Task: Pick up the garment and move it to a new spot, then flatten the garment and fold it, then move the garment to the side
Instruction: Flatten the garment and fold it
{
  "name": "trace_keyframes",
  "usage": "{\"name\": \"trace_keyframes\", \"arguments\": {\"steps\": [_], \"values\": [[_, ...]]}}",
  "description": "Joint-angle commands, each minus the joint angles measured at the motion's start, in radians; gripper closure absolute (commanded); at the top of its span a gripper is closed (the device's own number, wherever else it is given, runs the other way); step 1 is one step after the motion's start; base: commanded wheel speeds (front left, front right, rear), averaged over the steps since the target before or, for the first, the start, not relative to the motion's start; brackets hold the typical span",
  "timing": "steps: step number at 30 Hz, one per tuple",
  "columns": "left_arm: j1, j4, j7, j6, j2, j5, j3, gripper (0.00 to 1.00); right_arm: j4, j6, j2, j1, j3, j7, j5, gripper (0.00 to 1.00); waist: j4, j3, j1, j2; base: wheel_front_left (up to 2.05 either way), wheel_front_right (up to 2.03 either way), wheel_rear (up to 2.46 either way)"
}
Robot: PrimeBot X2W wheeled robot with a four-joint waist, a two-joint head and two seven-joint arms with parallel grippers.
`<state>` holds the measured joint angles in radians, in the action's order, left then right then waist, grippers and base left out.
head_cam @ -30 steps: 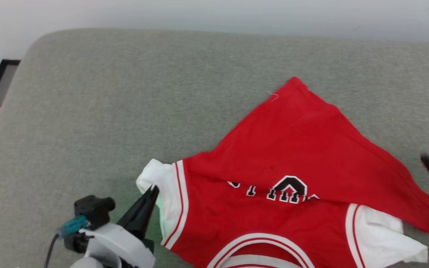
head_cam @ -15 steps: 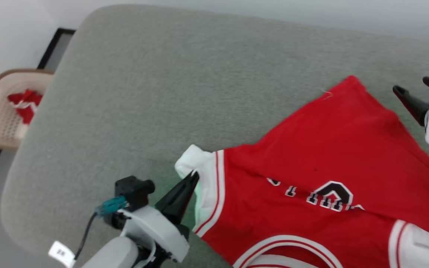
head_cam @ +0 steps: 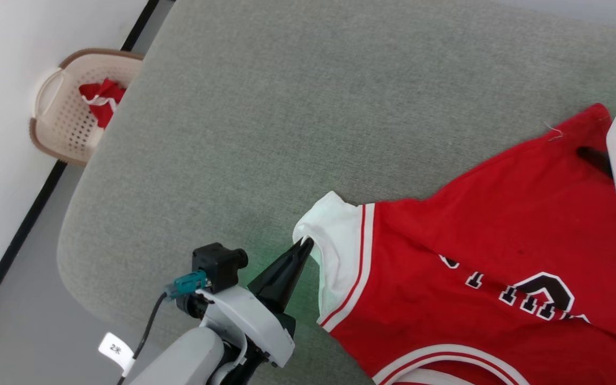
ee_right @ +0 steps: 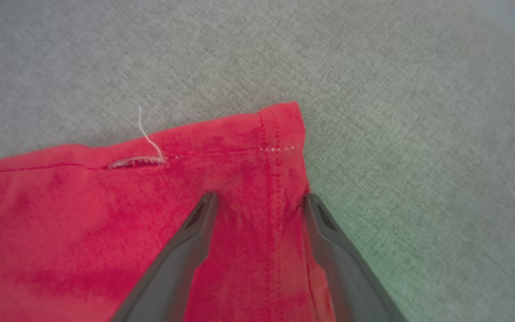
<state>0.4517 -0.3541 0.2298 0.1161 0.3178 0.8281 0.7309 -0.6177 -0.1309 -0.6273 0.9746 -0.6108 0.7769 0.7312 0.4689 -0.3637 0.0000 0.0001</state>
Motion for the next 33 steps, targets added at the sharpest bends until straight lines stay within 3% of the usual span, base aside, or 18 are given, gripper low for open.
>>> {"name": "trace_keyframes", "arguments": {"steps": [1,5,6,7,17,23,28,33], "values": [[0.012,-0.011,0.009,0.007,-0.007,0.010,0.000,1.00,-0.036,0.000,-0.011,0.012,-0.042,0.022,0.012,0.00,0.021,-0.019,0.0000,-0.0001,0.00,0.00,0.00],[0.016,-0.029,0.018,0.010,-0.010,0.018,0.002,1.00,-0.097,0.001,-0.017,0.018,-0.103,0.069,0.043,0.00,0.024,-0.023,0.0000,-0.0001,0.00,0.00,0.00],[0.016,-0.033,0.019,0.011,-0.010,0.019,0.002,1.00,-0.109,0.001,-0.018,0.018,-0.118,0.088,0.049,0.23,0.024,-0.024,0.0000,-0.0001,0.00,0.00,0.00],[0.017,-0.037,0.020,0.012,-0.008,0.018,0.003,1.00,-0.118,0.001,-0.021,0.019,-0.129,0.103,0.059,1.00,0.023,-0.023,0.0000,-0.0001,0.00,0.00,0.00],[0.044,-0.040,0.000,0.015,0.036,0.050,0.006,1.00,-0.140,0.001,-0.016,0.114,-0.155,0.048,0.103,1.00,-0.030,-0.007,0.0000,-0.0001,0.00,0.00,0.00],[0.133,0.033,-0.153,0.016,0.140,0.113,0.000,1.00,-0.108,0.001,-0.003,0.177,-0.166,-0.025,0.131,1.00,-0.079,0.041,0.0000,-0.0001,0.00,0.00,0.00],[0.284,0.076,-0.304,0.001,0.229,0.095,-0.014,1.00,-0.068,0.001,-0.010,0.192,-0.187,-0.095,0.165,1.00,-0.125,0.104,0.0000,-0.0001,0.00,0.00,0.00],[0.426,0.081,-0.411,0.000,0.269,0.079,-0.024,1.00,-0.038,0.001,-0.008,0.217,-0.194,-0.165,0.168,1.00,-0.171,0.155,0.0000,-0.0001,0.00,0.00,0.00]]}}
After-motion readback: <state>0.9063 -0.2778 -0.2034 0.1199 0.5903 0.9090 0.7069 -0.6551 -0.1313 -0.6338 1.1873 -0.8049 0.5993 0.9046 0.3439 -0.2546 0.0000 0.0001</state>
